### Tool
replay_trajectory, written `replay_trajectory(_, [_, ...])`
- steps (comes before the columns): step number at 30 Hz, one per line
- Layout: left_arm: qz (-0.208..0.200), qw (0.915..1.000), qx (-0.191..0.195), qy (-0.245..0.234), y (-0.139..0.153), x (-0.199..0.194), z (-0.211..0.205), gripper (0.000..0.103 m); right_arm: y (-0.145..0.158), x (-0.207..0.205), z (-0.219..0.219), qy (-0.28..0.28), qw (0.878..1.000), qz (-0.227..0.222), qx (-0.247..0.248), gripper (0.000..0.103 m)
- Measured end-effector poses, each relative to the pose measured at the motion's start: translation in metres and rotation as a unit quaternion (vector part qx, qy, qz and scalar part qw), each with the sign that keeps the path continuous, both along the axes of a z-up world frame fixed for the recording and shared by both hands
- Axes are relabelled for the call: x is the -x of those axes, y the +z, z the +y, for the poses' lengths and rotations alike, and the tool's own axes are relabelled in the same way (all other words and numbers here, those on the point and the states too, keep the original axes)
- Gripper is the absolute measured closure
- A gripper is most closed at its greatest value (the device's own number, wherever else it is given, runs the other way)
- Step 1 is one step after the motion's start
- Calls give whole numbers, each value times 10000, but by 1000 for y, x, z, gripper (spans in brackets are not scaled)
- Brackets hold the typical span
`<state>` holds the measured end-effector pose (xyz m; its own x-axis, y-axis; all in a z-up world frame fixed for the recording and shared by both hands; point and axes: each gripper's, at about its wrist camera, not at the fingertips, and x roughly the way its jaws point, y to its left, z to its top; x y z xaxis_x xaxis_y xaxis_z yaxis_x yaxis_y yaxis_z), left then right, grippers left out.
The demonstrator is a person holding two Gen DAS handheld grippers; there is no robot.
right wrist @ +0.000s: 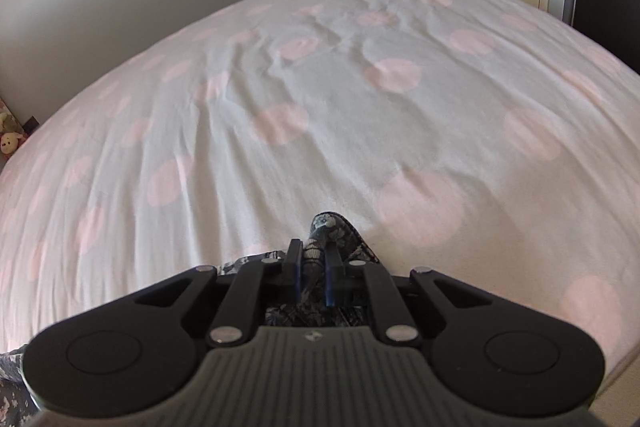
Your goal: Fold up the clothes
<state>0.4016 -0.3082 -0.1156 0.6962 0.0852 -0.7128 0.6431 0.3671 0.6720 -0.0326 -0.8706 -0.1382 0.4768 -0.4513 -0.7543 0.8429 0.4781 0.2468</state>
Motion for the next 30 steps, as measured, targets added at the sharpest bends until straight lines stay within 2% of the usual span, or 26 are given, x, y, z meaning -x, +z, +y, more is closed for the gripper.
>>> replay_trajectory(5, [-88, 9997, 242, -18, 9, 2, -1, 88, -16, -10, -7, -2, 10000, 52, -29, 80])
replay_trajectory(7, [-123, 9993, 339, -26, 12, 3, -1, 82, -13, -9, -6, -6, 10000, -38, 64, 70])
replay_trajectory(8, [-140, 9991, 387, -29, 14, 4, -2, 78, -11, -7, -4, -5, 9999, -95, 133, 66])
replay_trajectory(10, [-175, 9987, 484, -37, 17, 5, -2, 63, -4, -3, 1, 9, 9993, -200, 310, 51])
replay_trajectory(11, [-193, 9984, 532, -40, 19, 5, -2, 53, 0, -1, 6, 50, 9989, -258, 387, 48])
replay_trajectory(14, [-245, 9974, 677, -51, 24, 6, -3, 51, 11, 3, 23, 201, 9978, -336, 527, 47])
replay_trajectory(20, [-103, 9918, 1275, -18, 68, 32, 22, 47, 20, 17, 87, 695, 9931, -745, 580, 51])
replay_trajectory(26, [-70, 9894, 1436, 198, 85, 56, 64, 46, -7, 35, 161, 714, 9911, -1084, 281, 51])
replay_trajectory(30, [170, 9845, 1659, 538, 78, 63, 91, 45, -18, 33, 176, 841, 9893, -1117, 426, 51])
